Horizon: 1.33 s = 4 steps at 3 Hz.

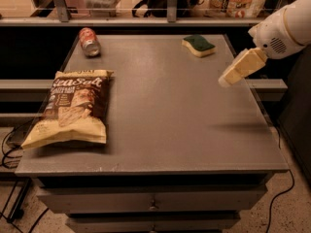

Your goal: Move sponge near brown chip bag

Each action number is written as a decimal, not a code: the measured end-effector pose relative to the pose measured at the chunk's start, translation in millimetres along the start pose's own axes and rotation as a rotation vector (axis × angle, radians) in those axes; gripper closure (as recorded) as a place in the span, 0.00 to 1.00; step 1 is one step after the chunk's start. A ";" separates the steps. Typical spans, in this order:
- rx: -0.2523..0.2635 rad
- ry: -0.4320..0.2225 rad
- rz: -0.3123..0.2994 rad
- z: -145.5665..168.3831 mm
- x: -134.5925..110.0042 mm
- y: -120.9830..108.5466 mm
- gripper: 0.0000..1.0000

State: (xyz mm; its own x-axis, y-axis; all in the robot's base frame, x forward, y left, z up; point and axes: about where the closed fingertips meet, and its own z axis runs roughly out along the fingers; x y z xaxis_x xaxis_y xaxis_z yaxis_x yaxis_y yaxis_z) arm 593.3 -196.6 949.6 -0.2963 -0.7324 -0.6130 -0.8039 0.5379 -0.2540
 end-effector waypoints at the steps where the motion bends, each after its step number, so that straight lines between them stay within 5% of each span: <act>1: 0.000 0.000 0.000 0.1 -0.1 0.0 0.00; 2: -0.004 0.020 0.001 24.7 -5.4 -6.2 0.00; 4: -0.016 -0.062 0.034 110.6 -31.7 -42.2 0.00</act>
Offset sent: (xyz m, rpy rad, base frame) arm 0.0499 0.0239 -0.0347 -0.0345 0.0358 -0.0145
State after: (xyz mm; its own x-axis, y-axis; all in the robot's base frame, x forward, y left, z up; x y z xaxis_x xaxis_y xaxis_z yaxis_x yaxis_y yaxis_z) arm 693.7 -149.9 897.0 -0.2914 -0.6863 -0.6664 -0.8021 0.5549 -0.2209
